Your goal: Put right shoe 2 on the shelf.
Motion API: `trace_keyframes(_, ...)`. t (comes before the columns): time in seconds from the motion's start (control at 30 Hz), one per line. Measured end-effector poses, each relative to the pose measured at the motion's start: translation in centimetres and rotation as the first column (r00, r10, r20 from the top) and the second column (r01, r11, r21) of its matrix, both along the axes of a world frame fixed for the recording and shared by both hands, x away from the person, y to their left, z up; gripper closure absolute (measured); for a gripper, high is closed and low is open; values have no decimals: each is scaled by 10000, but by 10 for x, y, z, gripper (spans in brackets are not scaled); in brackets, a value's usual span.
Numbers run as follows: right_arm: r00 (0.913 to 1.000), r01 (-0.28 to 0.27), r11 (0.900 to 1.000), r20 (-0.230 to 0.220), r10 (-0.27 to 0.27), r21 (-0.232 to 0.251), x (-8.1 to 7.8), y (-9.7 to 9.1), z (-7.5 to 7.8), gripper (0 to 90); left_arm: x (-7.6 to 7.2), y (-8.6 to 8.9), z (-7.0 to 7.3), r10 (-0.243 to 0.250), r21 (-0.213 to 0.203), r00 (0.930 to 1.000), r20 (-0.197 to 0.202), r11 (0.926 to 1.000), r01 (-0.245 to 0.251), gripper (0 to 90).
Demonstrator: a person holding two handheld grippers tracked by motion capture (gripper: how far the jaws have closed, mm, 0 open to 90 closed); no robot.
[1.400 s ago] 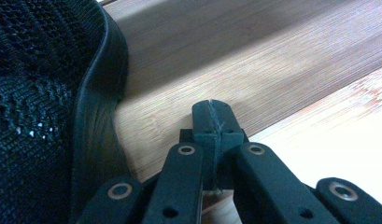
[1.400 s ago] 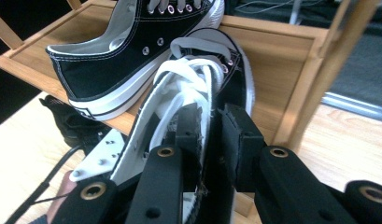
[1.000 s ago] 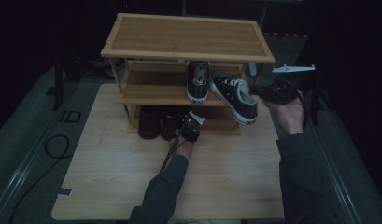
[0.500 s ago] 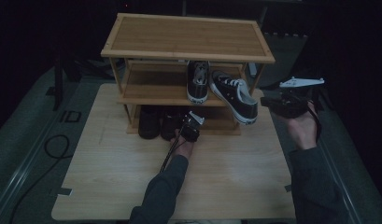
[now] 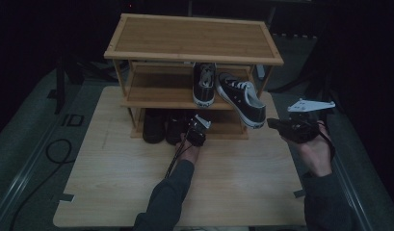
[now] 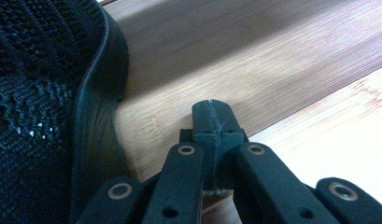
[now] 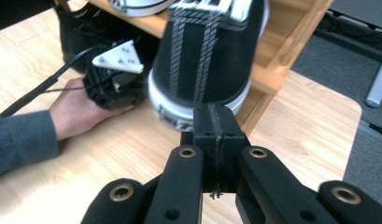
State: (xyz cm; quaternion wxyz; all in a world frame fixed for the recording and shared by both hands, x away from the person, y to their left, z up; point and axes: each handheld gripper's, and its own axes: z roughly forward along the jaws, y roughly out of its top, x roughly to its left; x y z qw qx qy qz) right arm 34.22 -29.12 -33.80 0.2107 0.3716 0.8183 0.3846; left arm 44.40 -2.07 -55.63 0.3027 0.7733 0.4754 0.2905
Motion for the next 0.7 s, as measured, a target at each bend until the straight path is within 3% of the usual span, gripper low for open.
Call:
trace_keyframes(0.33, 9998, -130, 9997, -180, 126, -225, 3, 9, -9, 900, 0, 0, 0, -25, -50, 10000, -17, 10000, 24, 900)
trace_keyframes(0.7, 9993, -381, 9992, -41, 382, 142, 4, 16, -6, 900, 0, 0, 0, 36, -14, 10000, -15, 10000, -36, 900)
